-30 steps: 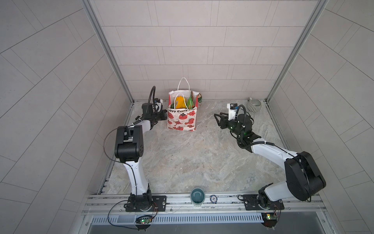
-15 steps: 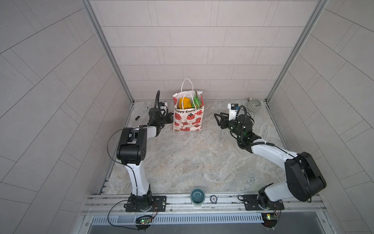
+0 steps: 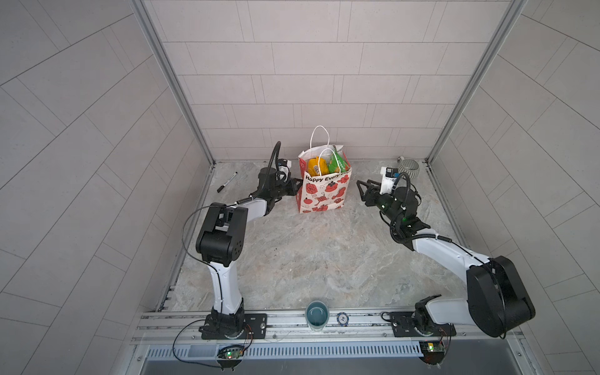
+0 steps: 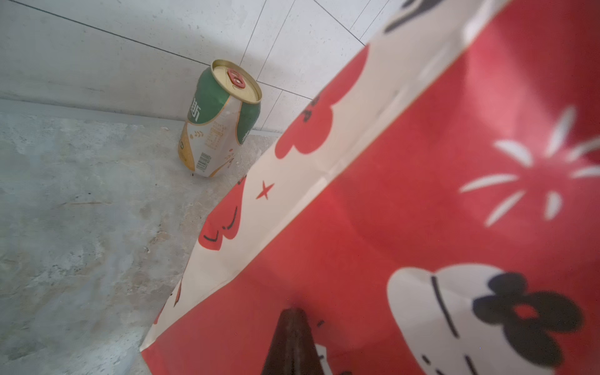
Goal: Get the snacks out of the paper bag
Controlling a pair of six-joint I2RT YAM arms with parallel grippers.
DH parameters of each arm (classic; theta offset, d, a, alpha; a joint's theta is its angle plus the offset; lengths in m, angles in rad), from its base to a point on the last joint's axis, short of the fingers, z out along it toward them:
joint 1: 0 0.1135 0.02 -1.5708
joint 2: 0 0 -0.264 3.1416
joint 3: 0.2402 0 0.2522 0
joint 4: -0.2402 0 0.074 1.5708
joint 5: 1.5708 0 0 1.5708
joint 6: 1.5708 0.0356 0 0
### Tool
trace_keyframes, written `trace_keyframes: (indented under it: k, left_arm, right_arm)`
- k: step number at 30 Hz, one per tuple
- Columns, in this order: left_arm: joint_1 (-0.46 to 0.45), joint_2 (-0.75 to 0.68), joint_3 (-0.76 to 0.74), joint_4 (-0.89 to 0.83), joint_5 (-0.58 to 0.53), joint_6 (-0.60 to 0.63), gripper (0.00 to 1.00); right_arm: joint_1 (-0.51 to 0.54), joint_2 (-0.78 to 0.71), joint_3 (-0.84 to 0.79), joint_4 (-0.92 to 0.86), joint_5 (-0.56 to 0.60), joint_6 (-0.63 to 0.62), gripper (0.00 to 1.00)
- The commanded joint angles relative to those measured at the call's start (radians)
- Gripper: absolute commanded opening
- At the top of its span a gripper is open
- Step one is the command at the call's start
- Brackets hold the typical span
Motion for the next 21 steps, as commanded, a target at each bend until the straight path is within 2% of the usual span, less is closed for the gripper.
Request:
trace_keyframes:
  k: [1, 4, 7, 10, 14, 17, 21]
  left_arm:
    - [0.006, -0.046, -0.021, -0.003, -0.058, -0.003, 0.0]
    - [0.02, -0.099, -0.091, 0.02, -0.185, -0.033, 0.0]
    - [0.04, -0.125, -0.125, -0.028, -0.29, -0.087, 0.0]
    - [0.044, -0.11, -0.114, -0.077, -0.273, -0.079, 0.0]
    - [0.035, -0.078, -0.138, -0.045, -0.264, -0.094, 0.0]
    - [0.032, -0.012, -0.076, -0.079, -0.21, -0.094, 0.0]
    - [0.017, 0.054, -0.012, -0.108, -0.197, -0.074, 0.0]
  right_arm:
    - [-0.08, 0.003, 0.039, -0.027, -0.034, 0.101, 0.48]
    - [-0.122, 0.088, 0.148, -0.147, -0.108, 0.105, 0.41]
    - [-0.12, 0.185, 0.257, -0.29, -0.095, 0.076, 0.26]
    - [-0.116, 0.303, 0.353, -0.349, -0.137, 0.079, 0.19]
    - [-0.099, 0.435, 0.448, -0.378, -0.178, 0.064, 0.19]
    - [-0.091, 0.507, 0.479, -0.348, -0.212, 0.063, 0.19]
    - [-0.067, 0.572, 0.497, -0.311, -0.255, 0.059, 0.19]
